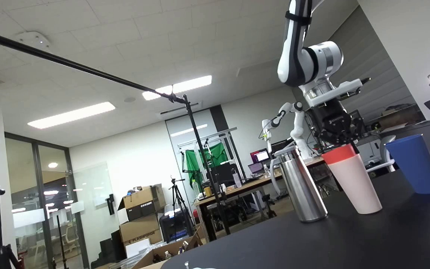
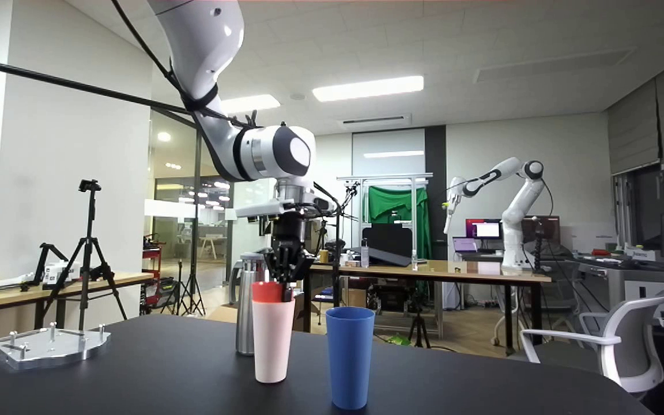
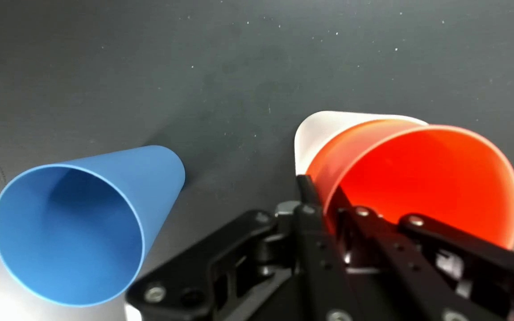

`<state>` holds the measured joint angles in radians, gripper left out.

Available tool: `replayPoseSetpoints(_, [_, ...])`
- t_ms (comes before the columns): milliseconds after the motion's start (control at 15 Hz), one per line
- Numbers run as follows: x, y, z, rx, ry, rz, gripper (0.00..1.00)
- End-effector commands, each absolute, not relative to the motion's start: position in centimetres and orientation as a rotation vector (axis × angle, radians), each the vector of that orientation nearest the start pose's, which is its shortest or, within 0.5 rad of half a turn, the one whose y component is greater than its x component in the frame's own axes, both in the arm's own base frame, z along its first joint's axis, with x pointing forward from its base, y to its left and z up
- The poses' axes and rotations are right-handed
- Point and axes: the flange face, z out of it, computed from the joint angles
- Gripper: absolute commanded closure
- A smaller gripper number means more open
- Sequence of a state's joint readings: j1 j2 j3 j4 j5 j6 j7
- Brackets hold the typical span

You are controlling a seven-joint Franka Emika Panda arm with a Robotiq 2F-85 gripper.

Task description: Stack up the cups

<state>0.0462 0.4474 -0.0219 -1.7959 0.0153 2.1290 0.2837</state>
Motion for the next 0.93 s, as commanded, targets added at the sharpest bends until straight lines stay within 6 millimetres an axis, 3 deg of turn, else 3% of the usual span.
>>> replayPoseSetpoints(0, [64.3,1.9,30.4,-3.146,0.462,0.177,0.59])
replayPoseSetpoints(267, [63.2,1.1,33.3,-3.146,0.448,0.178,0.31])
replayPoseSetpoints(533, [61.2,-2.2,36.9,-3.155,0.505,0.178,0.05])
replayPoseSetpoints(733, [59.5,-6.5,38.6,-3.143,0.561,0.159,0.0])
replayPoseSetpoints(867, [58.6,-9.5,38.7,-3.128,0.578,0.13,0.0])
